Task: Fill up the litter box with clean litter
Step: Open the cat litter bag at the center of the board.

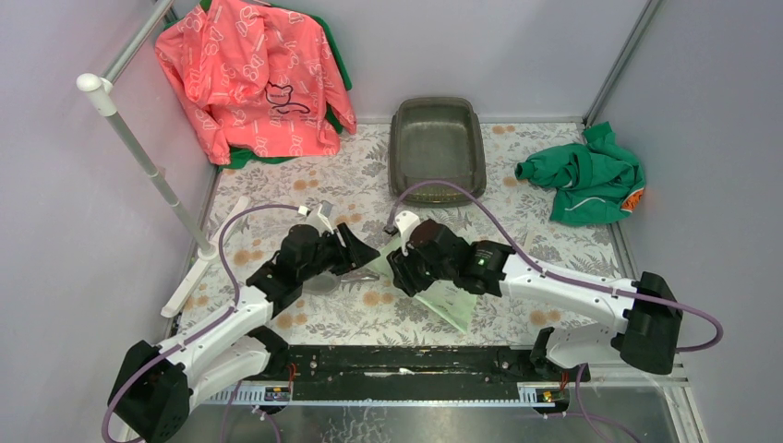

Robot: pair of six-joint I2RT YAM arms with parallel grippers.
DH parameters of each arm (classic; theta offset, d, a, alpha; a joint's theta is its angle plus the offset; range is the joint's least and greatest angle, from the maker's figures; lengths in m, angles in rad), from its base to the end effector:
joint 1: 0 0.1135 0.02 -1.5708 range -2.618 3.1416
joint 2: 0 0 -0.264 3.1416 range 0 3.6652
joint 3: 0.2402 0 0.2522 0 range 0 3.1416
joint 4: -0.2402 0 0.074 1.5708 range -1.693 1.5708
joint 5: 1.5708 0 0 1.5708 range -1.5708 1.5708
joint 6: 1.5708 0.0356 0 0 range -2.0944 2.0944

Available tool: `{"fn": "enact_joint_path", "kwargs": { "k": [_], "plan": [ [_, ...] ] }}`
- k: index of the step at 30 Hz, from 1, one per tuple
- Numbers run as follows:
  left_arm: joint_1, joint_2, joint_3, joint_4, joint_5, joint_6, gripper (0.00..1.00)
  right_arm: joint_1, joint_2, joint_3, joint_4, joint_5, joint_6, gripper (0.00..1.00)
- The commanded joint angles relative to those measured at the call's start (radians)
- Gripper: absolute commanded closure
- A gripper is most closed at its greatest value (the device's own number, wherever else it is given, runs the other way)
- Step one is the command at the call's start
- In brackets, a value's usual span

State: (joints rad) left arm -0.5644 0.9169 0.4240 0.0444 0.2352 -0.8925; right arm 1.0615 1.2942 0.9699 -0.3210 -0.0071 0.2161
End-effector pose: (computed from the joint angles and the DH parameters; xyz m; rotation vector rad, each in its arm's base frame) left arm 0.1658 -0.1148 0.2129 -0.1982 2.1982 -1.1150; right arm 0.1396 0.2505 0.2804 -0.9516 2.1056 0.6939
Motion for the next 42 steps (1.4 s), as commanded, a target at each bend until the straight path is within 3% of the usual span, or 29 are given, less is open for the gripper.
{"fn": "enact_joint_path", "kwargs": {
  "k": [1,14,20,42],
  "plan": [
    [-0.015,-0.023,0.000,0.013,-0.007,-0.007,0.42,0.038,0.022,0.066,-0.012,0.090,-0.023,0.48],
    [-0.027,-0.030,-0.001,0.003,-0.017,-0.008,0.41,0.054,0.032,0.080,-0.007,0.173,-0.019,0.51],
    [-0.036,-0.028,-0.001,0.003,-0.022,-0.009,0.42,0.054,0.032,0.093,-0.003,0.174,-0.023,0.40],
    [-0.071,-0.033,-0.001,-0.005,-0.046,-0.017,0.41,0.054,0.060,0.135,0.020,0.212,-0.033,0.44]
  ]
}}
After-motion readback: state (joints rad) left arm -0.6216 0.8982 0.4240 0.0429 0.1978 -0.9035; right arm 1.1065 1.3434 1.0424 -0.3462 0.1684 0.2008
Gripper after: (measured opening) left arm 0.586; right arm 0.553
